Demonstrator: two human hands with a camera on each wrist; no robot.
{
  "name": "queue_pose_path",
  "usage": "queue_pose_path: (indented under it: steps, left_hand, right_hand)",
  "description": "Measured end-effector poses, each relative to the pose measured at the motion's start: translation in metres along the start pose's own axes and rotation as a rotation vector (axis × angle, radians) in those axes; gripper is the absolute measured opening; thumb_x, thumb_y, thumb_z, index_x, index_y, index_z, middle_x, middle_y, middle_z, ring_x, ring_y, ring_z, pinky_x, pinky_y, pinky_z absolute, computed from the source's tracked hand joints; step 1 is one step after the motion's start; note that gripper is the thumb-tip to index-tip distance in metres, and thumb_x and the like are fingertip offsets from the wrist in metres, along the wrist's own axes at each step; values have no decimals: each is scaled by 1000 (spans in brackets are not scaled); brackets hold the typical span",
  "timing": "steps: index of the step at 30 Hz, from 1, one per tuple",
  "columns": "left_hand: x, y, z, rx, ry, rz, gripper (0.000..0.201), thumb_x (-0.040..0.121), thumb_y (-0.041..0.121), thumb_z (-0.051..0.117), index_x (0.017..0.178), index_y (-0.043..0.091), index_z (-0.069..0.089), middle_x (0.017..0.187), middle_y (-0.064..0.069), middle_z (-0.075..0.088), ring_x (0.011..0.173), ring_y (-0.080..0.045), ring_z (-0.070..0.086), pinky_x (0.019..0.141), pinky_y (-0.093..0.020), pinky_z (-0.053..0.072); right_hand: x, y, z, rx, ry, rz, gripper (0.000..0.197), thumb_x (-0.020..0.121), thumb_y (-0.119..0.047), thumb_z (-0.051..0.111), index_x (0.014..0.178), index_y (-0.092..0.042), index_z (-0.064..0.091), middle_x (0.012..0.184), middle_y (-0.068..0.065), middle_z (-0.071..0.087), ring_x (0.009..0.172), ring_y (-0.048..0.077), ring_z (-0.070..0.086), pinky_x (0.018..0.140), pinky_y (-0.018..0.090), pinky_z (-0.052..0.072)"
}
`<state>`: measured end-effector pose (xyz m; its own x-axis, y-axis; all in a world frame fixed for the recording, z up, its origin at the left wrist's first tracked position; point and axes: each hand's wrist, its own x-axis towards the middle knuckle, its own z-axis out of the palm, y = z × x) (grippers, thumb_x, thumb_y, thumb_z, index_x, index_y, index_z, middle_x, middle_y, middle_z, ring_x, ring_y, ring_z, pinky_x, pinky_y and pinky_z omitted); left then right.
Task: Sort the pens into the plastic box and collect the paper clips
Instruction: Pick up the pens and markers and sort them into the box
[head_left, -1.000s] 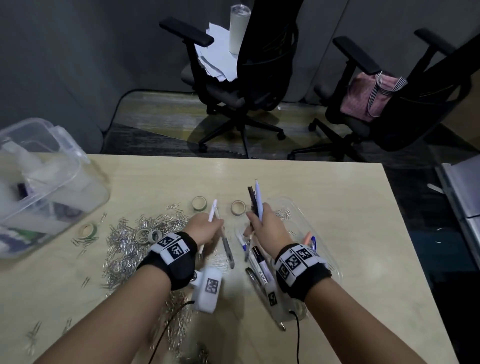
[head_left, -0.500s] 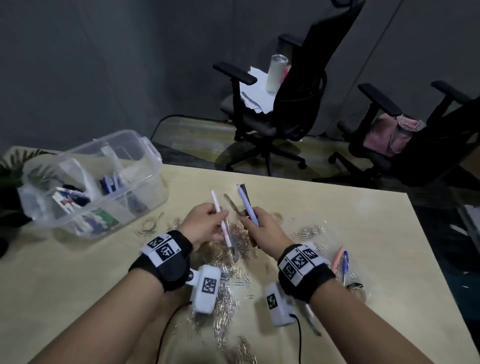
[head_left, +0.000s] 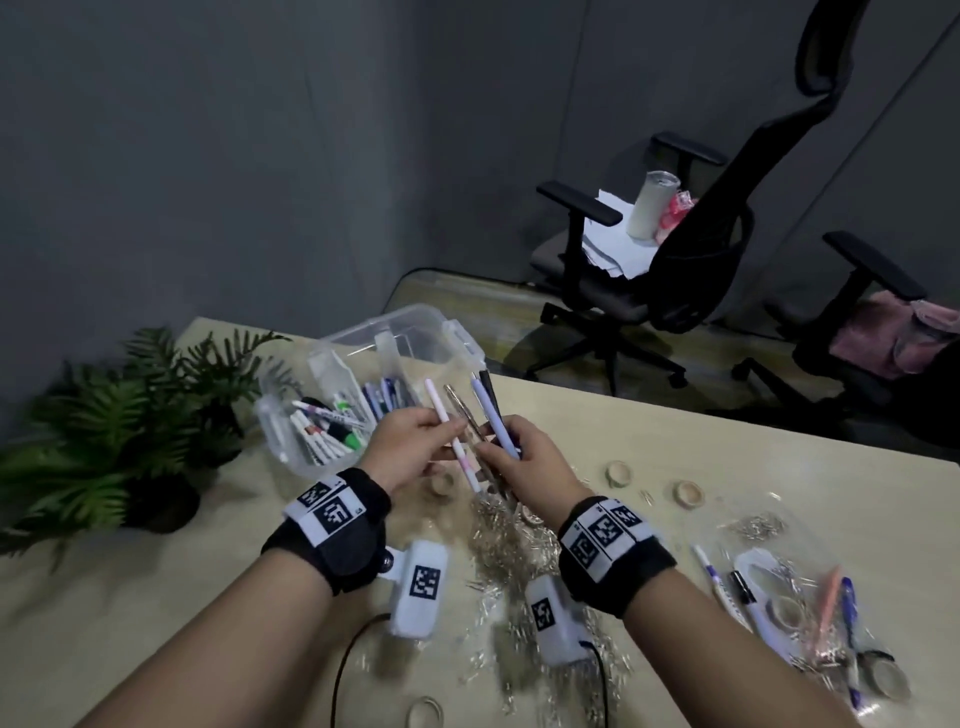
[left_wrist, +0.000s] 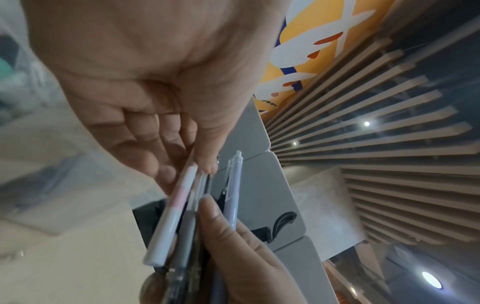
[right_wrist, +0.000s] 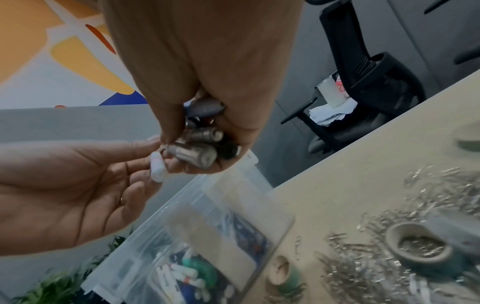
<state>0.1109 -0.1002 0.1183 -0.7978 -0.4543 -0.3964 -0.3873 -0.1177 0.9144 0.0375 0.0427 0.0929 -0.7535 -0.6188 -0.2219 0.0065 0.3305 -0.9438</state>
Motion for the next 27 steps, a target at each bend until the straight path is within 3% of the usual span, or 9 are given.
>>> queue_pose_path:
  steps: [4, 8, 11, 15, 21, 25, 27]
  left_hand:
    - [4, 1, -40, 9, 6, 33, 10, 89, 15, 64, 88, 6, 66, 87, -15, 70, 69, -19, 69, 49, -19, 49]
    - [7, 0, -69, 15, 6, 34, 10, 89, 17, 65, 90, 7, 65, 84, -11, 69, 68, -16, 69, 61, -27, 54]
    - [8, -3, -89, 9, -3, 38, 12, 89, 16, 65, 91, 5, 65, 81, -13, 68, 63, -13, 67, 53, -20, 51]
    - [13, -5, -105, -28, 4, 46, 20, 89, 15, 64, 98, -3, 64, 90, -27, 69, 79, -35, 70, 46, -20, 45]
    - [21, 5, -111, -176, 10, 89, 14, 90, 7, 62, 99, -2, 65, 82, -14, 71, 63, -19, 71, 52, -18, 53]
    - [35, 6, -117, -133, 50, 75, 18, 88, 12, 66, 102, 2, 66, 91, -14, 72, 68, -16, 70, 55, -19, 54]
    - [39, 6, -119, -136, 50, 67, 17, 87, 11, 67, 101, 2, 66, 94, -16, 71, 69, -17, 70, 55, -19, 55]
  right_hand:
    - [15, -14, 34, 41, -15, -12, 13, 89, -12, 64, 96, -5, 56, 66, 8, 54, 44, 13, 47, 41, 21, 37]
    - [27, -27, 57, 95, -65, 15, 16, 89, -8, 63, 102, -4, 56, 67, 6, 59, 48, 9, 55, 45, 24, 42]
    - [34, -34, 71, 124, -101, 37, 19, 89, -9, 63, 106, -5, 56, 70, 3, 66, 57, 11, 61, 47, 24, 43]
    - [41, -39, 83, 184, -128, 70, 13, 91, -7, 61, 102, -8, 55, 76, 5, 70, 57, 13, 60, 42, 21, 38]
    - [54, -46, 87, 229, -136, 60, 9, 93, -3, 55, 99, -10, 54, 76, 6, 67, 61, 15, 63, 53, 27, 51]
    - [68, -52, 85, 26, -72, 7, 18, 94, -8, 55, 111, -9, 48, 76, 4, 62, 58, 17, 62, 48, 28, 50]
    - [77, -56, 84, -107, -39, -28, 18, 94, -11, 55, 110, -14, 47, 80, 1, 60, 58, 13, 59, 47, 23, 46]
